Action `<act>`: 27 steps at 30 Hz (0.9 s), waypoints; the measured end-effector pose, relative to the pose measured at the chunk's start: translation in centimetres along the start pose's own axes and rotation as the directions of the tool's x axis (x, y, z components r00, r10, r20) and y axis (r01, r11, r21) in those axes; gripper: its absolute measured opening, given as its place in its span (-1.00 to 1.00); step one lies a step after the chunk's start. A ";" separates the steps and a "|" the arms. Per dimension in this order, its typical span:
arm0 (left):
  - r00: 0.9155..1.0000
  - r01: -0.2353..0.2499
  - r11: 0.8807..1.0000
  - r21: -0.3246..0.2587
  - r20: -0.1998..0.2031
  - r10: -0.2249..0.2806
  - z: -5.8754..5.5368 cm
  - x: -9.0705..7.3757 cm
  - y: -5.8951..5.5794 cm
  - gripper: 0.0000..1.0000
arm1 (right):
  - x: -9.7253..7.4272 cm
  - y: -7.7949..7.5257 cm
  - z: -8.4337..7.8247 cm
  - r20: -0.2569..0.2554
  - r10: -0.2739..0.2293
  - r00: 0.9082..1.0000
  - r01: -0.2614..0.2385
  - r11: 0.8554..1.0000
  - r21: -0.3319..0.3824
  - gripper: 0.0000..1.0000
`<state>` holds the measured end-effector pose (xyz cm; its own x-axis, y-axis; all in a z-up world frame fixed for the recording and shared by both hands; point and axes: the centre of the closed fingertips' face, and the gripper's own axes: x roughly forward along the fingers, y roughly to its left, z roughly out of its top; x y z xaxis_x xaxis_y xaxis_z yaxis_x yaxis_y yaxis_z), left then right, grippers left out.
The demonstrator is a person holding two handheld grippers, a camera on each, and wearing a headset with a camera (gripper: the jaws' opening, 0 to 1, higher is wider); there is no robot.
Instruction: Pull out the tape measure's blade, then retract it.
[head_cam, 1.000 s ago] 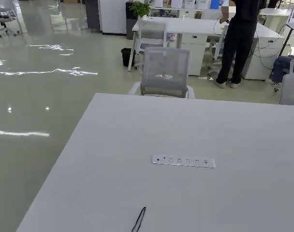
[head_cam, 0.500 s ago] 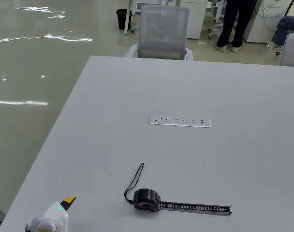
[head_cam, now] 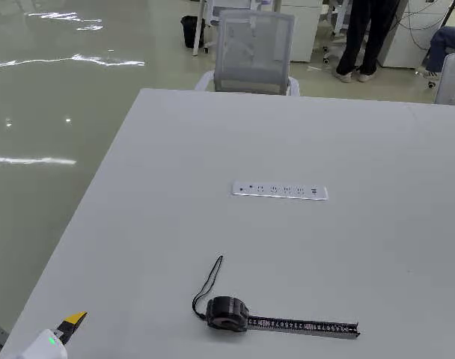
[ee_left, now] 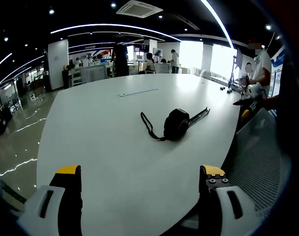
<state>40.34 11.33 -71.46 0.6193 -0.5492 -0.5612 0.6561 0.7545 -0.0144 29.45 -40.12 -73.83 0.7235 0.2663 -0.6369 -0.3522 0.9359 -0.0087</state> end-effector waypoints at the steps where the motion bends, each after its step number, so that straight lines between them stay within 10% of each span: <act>1: 1.000 0.001 1.000 -0.003 -0.001 -0.001 0.0 0.0 0.0 0.98 | -0.2 0.1 0.0 0.002 0.000 1.000 0.000 1.000 -0.003 1.00; 27: 1.000 -0.001 0.998 -0.070 -0.004 0.000 -1.7 -1.5 -0.2 0.98 | -2.3 -0.8 -1.3 -0.004 -0.009 1.000 0.009 1.000 0.002 1.00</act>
<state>38.56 12.58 -72.03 0.6178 -0.5473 -0.5646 0.6241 0.7781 -0.0715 27.34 -41.74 -73.35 0.7243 0.2572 -0.6397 -0.3444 0.9387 -0.0126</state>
